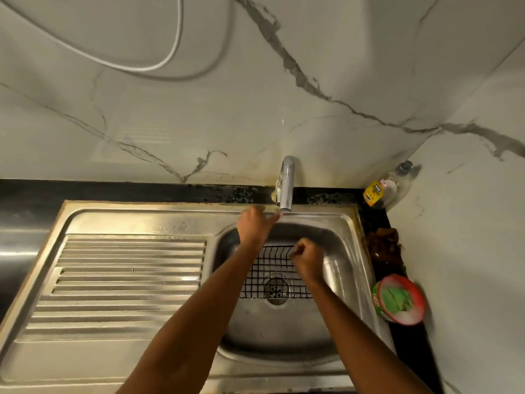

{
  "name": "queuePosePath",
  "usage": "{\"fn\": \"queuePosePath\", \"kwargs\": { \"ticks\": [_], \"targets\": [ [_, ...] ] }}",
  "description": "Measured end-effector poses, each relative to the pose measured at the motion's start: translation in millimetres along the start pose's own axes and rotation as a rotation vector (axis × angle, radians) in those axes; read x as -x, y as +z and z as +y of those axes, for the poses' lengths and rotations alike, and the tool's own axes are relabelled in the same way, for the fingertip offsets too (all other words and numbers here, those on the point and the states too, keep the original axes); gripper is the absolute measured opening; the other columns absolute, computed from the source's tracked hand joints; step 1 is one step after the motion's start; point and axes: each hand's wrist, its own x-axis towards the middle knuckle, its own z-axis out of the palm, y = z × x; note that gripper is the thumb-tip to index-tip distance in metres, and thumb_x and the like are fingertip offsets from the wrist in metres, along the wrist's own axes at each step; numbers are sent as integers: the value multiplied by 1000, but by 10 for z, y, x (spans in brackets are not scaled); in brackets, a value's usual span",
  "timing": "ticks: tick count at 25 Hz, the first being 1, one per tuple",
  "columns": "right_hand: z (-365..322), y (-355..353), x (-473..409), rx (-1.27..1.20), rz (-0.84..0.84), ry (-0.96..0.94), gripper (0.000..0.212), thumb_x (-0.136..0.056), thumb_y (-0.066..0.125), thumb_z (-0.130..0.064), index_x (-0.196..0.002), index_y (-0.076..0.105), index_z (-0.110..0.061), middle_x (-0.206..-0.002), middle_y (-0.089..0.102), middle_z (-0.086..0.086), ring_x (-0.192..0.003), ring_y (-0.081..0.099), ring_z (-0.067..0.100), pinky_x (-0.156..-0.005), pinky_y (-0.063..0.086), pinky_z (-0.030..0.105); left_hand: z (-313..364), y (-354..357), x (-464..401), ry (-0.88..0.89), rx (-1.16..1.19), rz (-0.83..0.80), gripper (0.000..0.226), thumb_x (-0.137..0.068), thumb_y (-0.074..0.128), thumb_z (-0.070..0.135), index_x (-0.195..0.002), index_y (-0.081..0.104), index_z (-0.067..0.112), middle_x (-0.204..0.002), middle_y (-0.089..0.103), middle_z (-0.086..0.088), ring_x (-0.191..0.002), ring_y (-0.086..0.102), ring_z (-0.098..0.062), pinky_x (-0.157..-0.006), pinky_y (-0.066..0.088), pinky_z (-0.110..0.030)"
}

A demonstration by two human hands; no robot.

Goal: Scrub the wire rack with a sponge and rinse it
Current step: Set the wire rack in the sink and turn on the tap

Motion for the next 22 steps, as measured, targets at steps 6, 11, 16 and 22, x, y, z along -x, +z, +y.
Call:
{"fn": "queuePosePath", "kwargs": {
  "ticks": [6,11,16,22],
  "targets": [
    [-732,24,-20,-520,28,-8,16,-72,81,3,-73,69,-7,-70,72,5,-66,71,20,-65,61,29,559,-163,-486,-142,62,-100,17,-95,63,16,-100,71,1,-98,74,-19,-91,72,-37,-77,62,-43],
    [-861,-17,-134,-619,47,-8,12,-77,80,1,-88,75,-4,-81,77,4,-75,75,22,-70,62,40,350,-162,-491,-269,294,-155,19,-92,69,8,-78,75,-3,-69,69,-12,-59,69,-15,-50,47,-19],
    [-989,-61,-130,-639,60,35,15,-75,79,6,-87,74,-2,-84,77,7,-79,76,23,-71,62,37,261,-174,-440,-542,598,-167,23,-87,81,13,-70,67,7,-60,65,-5,-37,62,-6,-42,55,-20],
    [-1040,-125,-74,-468,73,-6,22,-70,84,4,-76,65,-5,-73,69,9,-71,69,25,-67,61,31,178,-186,-402,-494,605,-181,18,-86,80,22,-83,72,5,-83,77,-14,-80,78,-29,-79,65,-43]
  ]
}}
